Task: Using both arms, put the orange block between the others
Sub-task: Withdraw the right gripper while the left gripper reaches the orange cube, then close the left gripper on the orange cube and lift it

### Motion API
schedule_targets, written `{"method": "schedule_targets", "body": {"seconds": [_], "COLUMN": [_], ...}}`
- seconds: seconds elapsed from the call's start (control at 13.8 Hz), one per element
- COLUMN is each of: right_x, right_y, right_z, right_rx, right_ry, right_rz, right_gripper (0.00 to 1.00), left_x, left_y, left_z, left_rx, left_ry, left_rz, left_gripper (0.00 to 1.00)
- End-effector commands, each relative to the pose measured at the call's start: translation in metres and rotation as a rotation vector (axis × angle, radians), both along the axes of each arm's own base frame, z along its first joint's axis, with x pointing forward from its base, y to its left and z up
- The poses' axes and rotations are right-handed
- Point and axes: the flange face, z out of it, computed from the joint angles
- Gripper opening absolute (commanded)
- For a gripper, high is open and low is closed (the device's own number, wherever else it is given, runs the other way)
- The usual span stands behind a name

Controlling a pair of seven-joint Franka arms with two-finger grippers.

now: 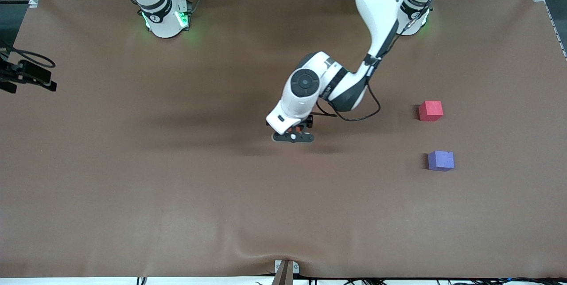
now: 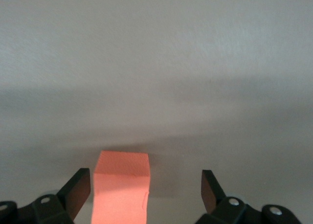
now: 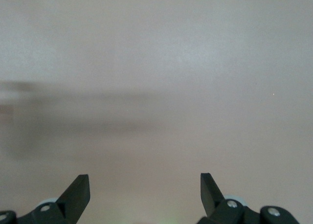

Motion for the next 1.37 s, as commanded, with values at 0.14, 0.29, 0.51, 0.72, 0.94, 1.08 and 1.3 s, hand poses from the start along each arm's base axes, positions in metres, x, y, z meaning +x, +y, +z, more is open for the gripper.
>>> {"method": "schedule_targets", "body": {"seconds": [0.14, 0.29, 0.51, 0.72, 0.94, 1.08, 1.3], "right_x": [-0.016, -0.017, -0.016, -0.015, -0.013, -0.013, -0.013], "right_y": [0.002, 0.001, 0.001, 0.004, 0.007, 0.009, 0.009], "right_z": [0.01, 0.01, 0.01, 0.01, 0.008, 0.01, 0.009], "right_rx": [0.006, 0.007, 0.005, 0.005, 0.001, 0.001, 0.001], "right_ry": [0.0, 0.002, -0.001, -0.004, -0.005, -0.006, -0.006], "right_rz": [-0.083, -0.083, -0.082, -0.077, -0.071, -0.067, -0.067], "right_gripper": [1.0, 1.0, 1.0, 1.0, 1.0, 1.0, 1.0], "left_x": [0.001, -0.005, -0.011, -0.021, -0.024, -0.029, -0.03], "left_y": [-0.003, 0.002, 0.006, 0.002, 0.006, 0.007, 0.01], "left_z": [-0.002, -0.015, -0.026, -0.031, -0.044, -0.049, -0.054], "left_rx": [0.038, 0.064, 0.084, 0.094, 0.088, 0.092, 0.099], "left_ry": [-0.046, -0.032, -0.018, -0.007, -0.003, 0.007, 0.016], "left_rz": [-0.069, -0.085, -0.087, -0.092, -0.081, -0.076, -0.072], "left_gripper": [1.0, 1.0, 1.0, 1.0, 1.0, 1.0, 1.0]}}
